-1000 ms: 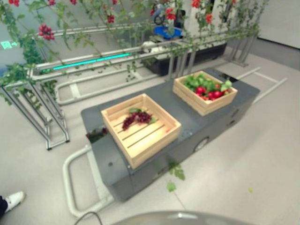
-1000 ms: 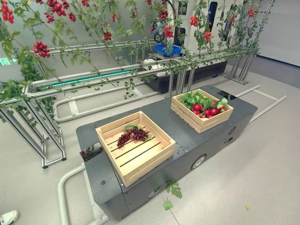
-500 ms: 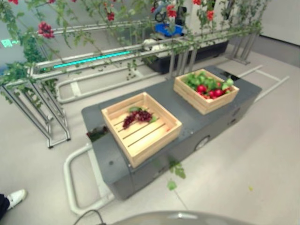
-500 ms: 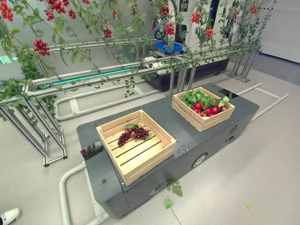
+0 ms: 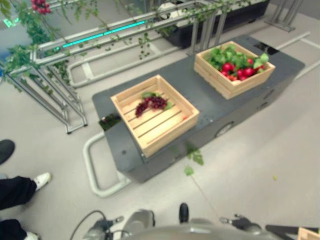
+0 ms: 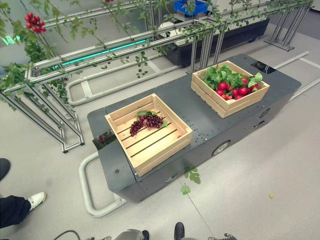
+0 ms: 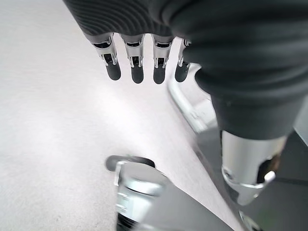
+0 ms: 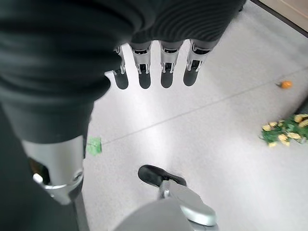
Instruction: Pick up the fruits from the basket on one side to the basket on the other side
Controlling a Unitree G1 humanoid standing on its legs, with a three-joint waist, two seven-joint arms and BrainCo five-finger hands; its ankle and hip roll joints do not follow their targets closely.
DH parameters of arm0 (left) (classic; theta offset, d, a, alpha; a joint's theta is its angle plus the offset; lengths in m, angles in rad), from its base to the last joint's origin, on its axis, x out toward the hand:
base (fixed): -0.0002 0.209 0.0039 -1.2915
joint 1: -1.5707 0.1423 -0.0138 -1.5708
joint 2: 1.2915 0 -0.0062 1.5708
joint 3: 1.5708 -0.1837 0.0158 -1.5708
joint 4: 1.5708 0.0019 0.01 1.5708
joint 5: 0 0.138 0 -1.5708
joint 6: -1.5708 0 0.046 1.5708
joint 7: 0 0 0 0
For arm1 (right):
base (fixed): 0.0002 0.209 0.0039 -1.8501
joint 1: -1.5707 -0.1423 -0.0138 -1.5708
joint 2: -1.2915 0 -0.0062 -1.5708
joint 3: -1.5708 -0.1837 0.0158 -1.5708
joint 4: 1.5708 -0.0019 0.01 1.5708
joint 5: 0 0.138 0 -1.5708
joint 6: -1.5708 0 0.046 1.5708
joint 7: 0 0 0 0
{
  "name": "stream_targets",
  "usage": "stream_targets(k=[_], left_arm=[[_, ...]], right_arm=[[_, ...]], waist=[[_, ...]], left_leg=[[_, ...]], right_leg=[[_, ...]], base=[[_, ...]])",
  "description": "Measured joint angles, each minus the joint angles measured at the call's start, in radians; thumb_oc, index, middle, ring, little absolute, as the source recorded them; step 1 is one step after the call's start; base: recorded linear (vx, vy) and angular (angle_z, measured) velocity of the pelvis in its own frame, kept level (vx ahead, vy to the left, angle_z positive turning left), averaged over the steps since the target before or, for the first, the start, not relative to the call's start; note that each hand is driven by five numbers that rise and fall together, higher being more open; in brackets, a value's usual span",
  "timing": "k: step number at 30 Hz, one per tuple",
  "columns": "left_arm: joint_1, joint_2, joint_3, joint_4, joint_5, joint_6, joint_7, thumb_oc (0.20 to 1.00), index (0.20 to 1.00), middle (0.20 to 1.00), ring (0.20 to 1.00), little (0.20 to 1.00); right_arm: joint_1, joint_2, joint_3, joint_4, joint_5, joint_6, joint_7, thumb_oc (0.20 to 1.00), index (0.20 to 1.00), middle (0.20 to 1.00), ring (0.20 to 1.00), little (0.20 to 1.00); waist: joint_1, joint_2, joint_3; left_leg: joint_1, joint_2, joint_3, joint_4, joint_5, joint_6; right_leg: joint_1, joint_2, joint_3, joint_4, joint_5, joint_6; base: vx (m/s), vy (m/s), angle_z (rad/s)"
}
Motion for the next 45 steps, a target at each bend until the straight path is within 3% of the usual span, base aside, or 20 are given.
stream_targets(k=[4,8,13,14,15,16,18,20,25,28,31,32,33,34,36,45], left_arm=[[-0.001,-0.014,0.003,0.011,-0.009,-0.002,0.013,1.0,1.0,1.0,1.0,1.0],[0.008,-0.032,-0.012,0.008,-0.009,-0.001,0.02,1.0,1.0,1.0,1.0,1.0],[0.019,-0.045,-0.016,-0.013,-0.009,-0.002,0.026,1.0,1.0,1.0,1.0,1.0],[0.03,-0.044,-0.015,-0.016,-0.009,-0.003,0.027,1.0,1.0,1.0,1.0,1.0],[0.034,-0.041,-0.016,-0.021,-0.01,-0.003,0.029,1.0,1.0,1.0,1.0,1.0],[0.04,-0.024,-0.017,-0.034,-0.01,-0.005,0.034,1.0,1.0,1.0,1.0,1.0],[0.049,-0.002,-0.017,-0.038,-0.01,-0.006,0.039,1.0,1.0,1.0,1.0,1.0],[0.029,0.004,-0.018,-0.041,-0.01,-0.009,0.041,1.0,1.0,1.0,1.0,1.0],[0.005,0.002,-0.047,-0.072,-0.001,-0.021,0.043,1.0,1.0,1.0,1.0,1.0],[-0.006,0.02,-0.066,-0.069,0.006,-0.021,0.047,1.0,1.0,1.0,1.0,1.0],[-0.018,0.038,-0.077,-0.07,0.013,-0.021,0.048,1.0,1.0,1.0,1.0,1.0],[-0.014,0.04,-0.074,-0.069,0.013,-0.02,0.048,1.0,1.0,1.0,1.0,1.0],[-0.015,0.039,-0.074,-0.071,0.013,-0.021,0.048,1.0,1.0,1.0,1.0,1.0],[-0.003,0.038,-0.074,-0.071,0.014,-0.022,0.047,1.0,1.0,1.0,1.0,1.0],[-0.001,0.034,-0.075,-0.068,0.014,-0.021,0.046,1.0,1.0,1.0,1.0,1.0],[0.079,-0.029,-0.075,-0.079,0.011,-0.021,0.036,1.0,1.0,1.0,1.0,1.0]], right_arm=[[-0.02,0.008,0.0,-0.002,0.0,0.0,-0.007,1.0,1.0,1.0,1.0,1.0],[-0.012,0.003,0.0,-0.003,0.001,-0.006,-0.022,1.0,1.0,1.0,1.0,1.0],[0.0,0.0,0.0,-0.005,0.005,-0.015,-0.031,1.0,1.0,1.0,1.0,1.0],[0.001,0.006,0.001,-0.006,0.011,-0.017,-0.032,1.0,1.0,1.0,1.0,1.0],[-0.001,0.012,0.004,-0.01,0.012,-0.018,-0.031,1.0,1.0,1.0,1.0,1.0],[0.001,0.041,0.005,-0.012,0.012,-0.022,-0.031,1.0,1.0,1.0,1.0,1.0],[-0.002,0.078,0.005,-0.027,0.012,-0.033,-0.03,1.0,1.0,1.0,1.0,1.0],[-0.013,0.099,-0.011,-0.024,0.026,-0.035,-0.03,1.0,1.0,1.0,1.0,1.0],[-0.026,0.114,-0.023,-0.031,0.06,-0.035,-0.029,1.0,1.0,1.0,1.0,1.0],[-0.033,0.126,-0.024,-0.035,0.088,-0.035,-0.029,1.0,1.0,1.0,1.0,1.0],[-0.04,0.137,-0.002,-0.042,0.109,-0.035,-0.031,1.0,1.0,1.0,1.0,1.0],[-0.046,0.14,0.004,-0.057,0.11,-0.036,-0.031,1.0,1.0,1.0,1.0,1.0],[-0.038,0.139,0.005,-0.07,0.11,-0.036,-0.029,1.0,1.0,1.0,1.0,1.0],[-0.024,0.142,0.006,-0.072,0.11,-0.037,-0.028,1.0,1.0,1.0,1.0,1.0],[0.009,0.137,0.003,-0.069,0.113,-0.036,-0.024,1.0,1.0,1.0,1.0,1.0],[0.043,0.095,0.003,-0.067,0.112,-0.036,-0.022,1.0,1.0,1.0,1.0,1.0]], waist=[[0.003,0.011,0.022],[0.043,0.028,0.04],[0.044,0.067,0.028],[0.043,0.076,0.019],[0.046,0.066,0.014],[0.054,0.032,0.006],[0.054,-0.009,-0.015],[0.054,-0.031,-0.029],[0.049,-0.026,-0.045],[0.043,-0.034,-0.053],[0.033,-0.064,-0.053],[0.03,-0.067,-0.055],[0.025,-0.069,-0.056],[0.024,-0.068,-0.058],[0.029,-0.059,-0.063],[0.028,0.006,-0.108]], left_leg=[[-0.022,0.114,0.006,-0.236,0.072,-0.028],[-0.018,0.178,0.046,-0.234,0.079,-0.023],[0.017,0.22,0.089,-0.28,0.089,-0.007],[0.061,0.214,0.079,-0.306,0.139,-0.01],[0.071,0.201,0.089,-0.306,0.168,-0.002],[0.087,0.166,0.108,-0.306,0.16,0.025],[0.086,0.13,0.123,-0.304,0.151,0.048],[0.084,0.095,0.137,-0.273,0.117,0.07],[0.096,0.068,0.164,-0.236,0.055,0.096],[0.083,0.07,0.162,-0.234,0.054,0.102],[0.073,0.076,0.188,-0.234,0.054,0.106],[0.061,0.079,0.2,-0.23,0.056,0.108],[0.068,0.083,0.217,-0.241,0.056,0.108],[0.07,0.087,0.215,-0.239,0.055,0.103],[0.083,0.1,0.215,-0.233,0.053,0.096],[0.128,0.133,0.229,-0.236,0.042,0.074]], right_leg=[[0.021,0.037,0.032,0.003,-0.006,-0.011],[0.07,0.048,0.075,0.003,-0.018,0.003],[0.113,0.047,0.084,0.004,-0.064,0.071],[0.125,0.038,0.103,0.003,-0.084,0.099],[0.129,0.024,0.11,0.001,-0.091,0.11],[0.133,-0.017,0.108,0.001,-0.095,0.123],[0.125,-0.057,0.105,0.007,-0.093,0.147],[0.133,-0.094,0.105,0.007,-0.096,0.169],[0.086,-0.116,0.13,0.086,-0.105,0.182],[0.024,-0.108,0.13,0.146,-0.108,0.193],[-0.057,-0.104,0.061,0.199,-0.094,0.198],[-0.075,-0.096,-0.037,0.202,-0.087,0.19],[-0.089,-0.09,-0.093,0.217,-0.092,0.186],[-0.086,-0.072,-0.099,0.21,-0.113,0.156],[-0.051,-0.065,-0.113,0.171,-0.106,0.146],[0.016,-0.026,-0.113,0.073,-0.067,0.129]], base=[[0.14,0.034,0.06],[0.08,0.083,-0.37],[0.09,0.18,-0.1],[0.08,0.221,-0.34],[0.09,0.307,-0.51],[0.03,0.18,-0.4],[0.13,0.297,-0.23],[0.17,0.366,-0.18],[0.04,0.22,-0.46],[-0.09,0.148,-0.45],[-0.07,0.154,-0.66],[0.01,0.172,-0.7],[0.07,0.104,-0.63],[0.03,0.02,-0.31],[0.07,0.013,-0.06],[0.04,-0.052,-0.09]])
